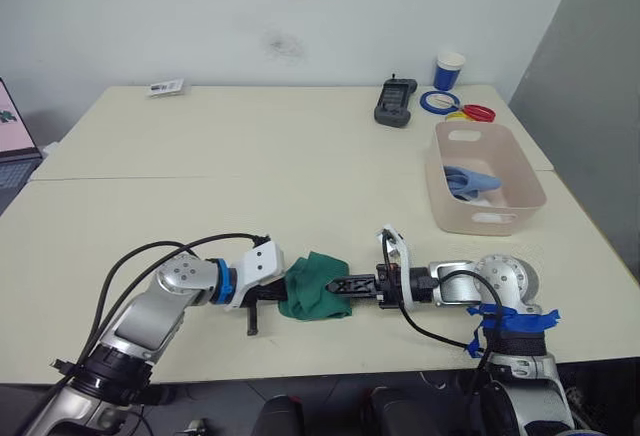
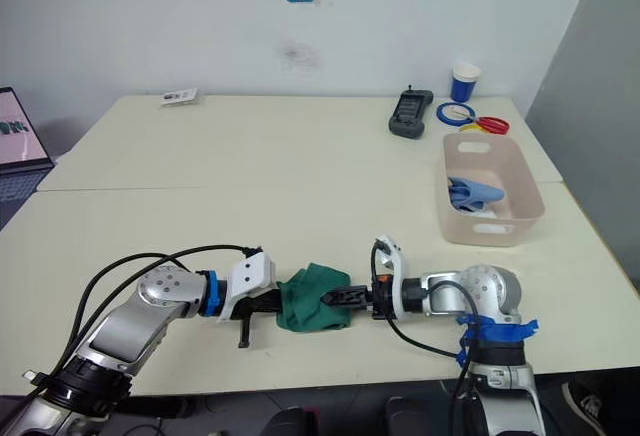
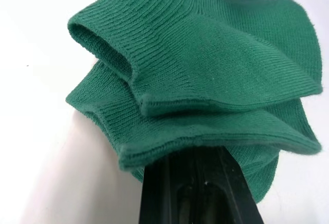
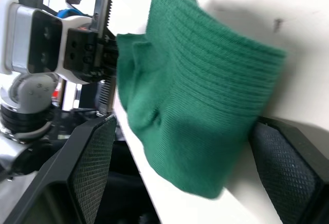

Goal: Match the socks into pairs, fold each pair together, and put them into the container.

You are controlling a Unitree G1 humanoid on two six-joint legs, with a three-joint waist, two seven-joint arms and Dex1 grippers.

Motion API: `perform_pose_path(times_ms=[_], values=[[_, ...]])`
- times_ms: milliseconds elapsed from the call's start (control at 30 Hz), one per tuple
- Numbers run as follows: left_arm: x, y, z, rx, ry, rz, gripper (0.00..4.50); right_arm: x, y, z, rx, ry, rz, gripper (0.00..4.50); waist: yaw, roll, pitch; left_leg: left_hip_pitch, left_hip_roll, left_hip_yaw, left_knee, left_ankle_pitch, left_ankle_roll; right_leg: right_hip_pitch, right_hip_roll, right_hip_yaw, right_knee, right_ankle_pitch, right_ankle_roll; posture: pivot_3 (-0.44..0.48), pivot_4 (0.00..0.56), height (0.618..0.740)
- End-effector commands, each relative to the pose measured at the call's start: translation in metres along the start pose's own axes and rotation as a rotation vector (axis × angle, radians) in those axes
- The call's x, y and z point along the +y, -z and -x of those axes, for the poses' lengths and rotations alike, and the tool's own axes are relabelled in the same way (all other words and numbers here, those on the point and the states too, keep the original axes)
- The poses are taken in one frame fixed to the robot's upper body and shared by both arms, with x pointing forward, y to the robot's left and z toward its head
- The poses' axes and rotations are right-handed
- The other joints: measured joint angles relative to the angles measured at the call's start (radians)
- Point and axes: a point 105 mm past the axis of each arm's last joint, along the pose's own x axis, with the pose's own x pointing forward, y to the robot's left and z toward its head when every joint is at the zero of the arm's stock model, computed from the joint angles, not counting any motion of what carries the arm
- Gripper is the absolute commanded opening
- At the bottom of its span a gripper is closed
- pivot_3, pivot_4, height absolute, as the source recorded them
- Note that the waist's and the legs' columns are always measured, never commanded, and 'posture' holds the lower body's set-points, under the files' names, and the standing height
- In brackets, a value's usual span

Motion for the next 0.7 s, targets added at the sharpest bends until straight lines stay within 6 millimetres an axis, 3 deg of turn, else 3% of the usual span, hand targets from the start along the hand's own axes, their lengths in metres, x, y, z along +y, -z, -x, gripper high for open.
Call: perform_pose_path(times_ms=[33,233,500,600,667,700], values=[[-0.01,0.02,-0.004,0.081,0.022,0.045,0.0,0.01,-0.011,-0.008,-0.035,-0.056,-0.033,4.22,-0.001,0.0,0.0,0.0,0.0,0.0,0.0,0.0,0.0,0.0,0.0,0.0,0.0,0.0,0.0,0.0,0.15,0.74],[-0.01,0.021,-0.001,0.08,0.016,0.049,0.0,0.011,-0.012,-0.01,-0.037,-0.061,-0.039,4.22,-0.005,0.0,0.0,-0.001,0.0,0.0,0.0,0.0,0.0,0.0,0.0,0.0,-0.001,0.0,0.0,0.0,0.15,0.74],[0.0,0.002,0.012,-0.027,-0.025,0.063,0.0,0.006,-0.015,-0.012,-0.073,-0.039,-0.053,1.73,-0.014,0.0,0.0,-0.002,0.0,0.0,-0.001,0.0,0.0,-0.001,0.0,0.0,-0.001,0.0,0.0,0.0,0.15,0.74],[0.005,-0.005,0.018,-0.062,-0.04,0.073,0.79,0.004,-0.016,-0.012,-0.081,-0.028,-0.052,0.72,-0.017,0.0,0.0,-0.003,0.0,0.0,-0.001,0.0,0.0,-0.002,0.0,0.0,-0.001,0.0,0.0,0.0,0.15,0.74],[0.006,-0.009,0.034,-0.079,-0.032,0.105,1.4,0.004,-0.018,-0.01,-0.09,-0.023,-0.044,0.02,-0.018,0.0,0.001,-0.003,0.0,0.0,-0.001,0.0,0.0,-0.003,0.0,0.0,-0.001,0.0,0.0,0.0,0.15,0.74],[0.005,-0.01,0.041,-0.075,-0.03,0.109,1.71,0.004,-0.019,-0.009,-0.094,-0.023,-0.04,0.0,-0.02,-0.001,0.001,-0.003,0.0,0.0,-0.001,0.0,0.0,-0.004,0.0,0.0,-0.001,0.0,0.0,0.0,0.15,0.74]])
